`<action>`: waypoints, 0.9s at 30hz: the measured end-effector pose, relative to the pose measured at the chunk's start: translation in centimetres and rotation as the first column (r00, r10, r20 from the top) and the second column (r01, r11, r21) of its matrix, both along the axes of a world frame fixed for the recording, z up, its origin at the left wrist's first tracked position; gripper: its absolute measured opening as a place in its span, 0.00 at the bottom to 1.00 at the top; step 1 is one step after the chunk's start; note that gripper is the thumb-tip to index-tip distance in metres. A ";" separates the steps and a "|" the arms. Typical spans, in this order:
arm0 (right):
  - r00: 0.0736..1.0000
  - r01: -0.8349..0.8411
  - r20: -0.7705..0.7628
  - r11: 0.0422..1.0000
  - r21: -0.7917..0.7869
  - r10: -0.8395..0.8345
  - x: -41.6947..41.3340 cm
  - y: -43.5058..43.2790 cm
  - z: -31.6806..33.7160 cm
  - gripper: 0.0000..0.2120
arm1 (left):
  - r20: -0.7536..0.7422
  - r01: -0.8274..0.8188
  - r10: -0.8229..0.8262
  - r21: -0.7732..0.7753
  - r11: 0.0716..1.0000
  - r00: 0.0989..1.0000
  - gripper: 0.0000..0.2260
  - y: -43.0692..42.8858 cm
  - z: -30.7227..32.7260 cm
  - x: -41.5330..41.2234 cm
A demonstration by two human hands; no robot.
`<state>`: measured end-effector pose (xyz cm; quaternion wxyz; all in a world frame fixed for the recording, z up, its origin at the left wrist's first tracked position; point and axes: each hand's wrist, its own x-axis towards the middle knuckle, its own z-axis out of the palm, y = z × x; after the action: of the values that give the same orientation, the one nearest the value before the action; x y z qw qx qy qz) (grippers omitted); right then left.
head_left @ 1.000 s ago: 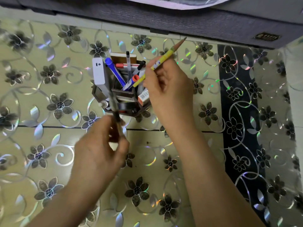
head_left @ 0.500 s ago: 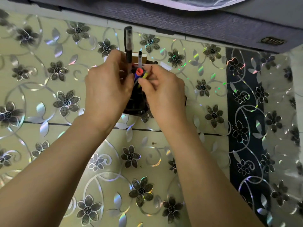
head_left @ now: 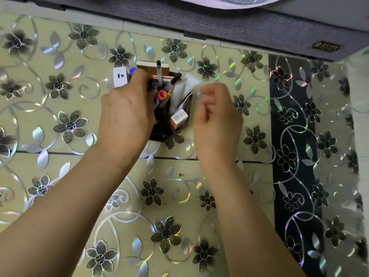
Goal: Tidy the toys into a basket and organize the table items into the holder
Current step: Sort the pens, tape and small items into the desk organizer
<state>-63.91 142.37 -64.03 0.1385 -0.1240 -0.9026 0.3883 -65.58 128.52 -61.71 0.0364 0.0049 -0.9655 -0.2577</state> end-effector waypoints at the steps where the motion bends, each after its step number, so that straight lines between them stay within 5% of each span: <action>1: 0.999 0.046 0.027 0.998 0.042 -0.047 0.5 1.0 -0.6 0.10 | 0.027 0.010 -0.008 -0.069 0.998 1.000 0.09 0.1 0.0 -0.2; 7: 0.832 -0.113 0.544 0.924 0.364 -0.112 2.4 4.1 -5.8 0.16 | 0.077 0.035 -0.017 -0.246 0.969 0.997 0.09 0.9 0.4 -2.1; 10: 0.788 -0.132 0.603 0.922 0.363 -0.125 2.6 4.0 -7.1 0.18 | 0.064 0.030 -0.016 -0.227 0.973 0.998 0.11 0.6 0.3 -2.4; 14: 0.855 0.005 0.506 0.978 0.209 -0.112 1.8 3.9 -5.8 0.19 | -0.015 -0.033 0.032 -0.072 0.997 0.999 0.18 -0.3 0.3 -1.1; 20: 0.999 0.039 0.035 0.994 -0.099 -0.035 -0.3 1.4 3.0 0.16 | -0.045 0.069 -0.066 0.077 0.995 0.997 0.22 -1.5 0.4 0.2; 24: 0.998 -0.048 0.019 0.978 -0.203 0.053 -1.1 -0.6 4.7 0.06 | -0.043 0.127 -0.124 0.081 0.989 0.991 0.23 -1.0 0.6 0.0; 27: 0.991 -0.128 0.021 0.968 -0.218 0.135 -1.5 -1.7 4.2 0.05 | -0.107 0.122 -0.118 0.024 0.992 0.987 0.12 -1.1 0.3 -0.7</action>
<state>-65.45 140.65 -59.85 0.0821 -0.0851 -0.8635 0.4903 -66.28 127.46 -61.37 0.0714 -0.0663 -0.9567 -0.2741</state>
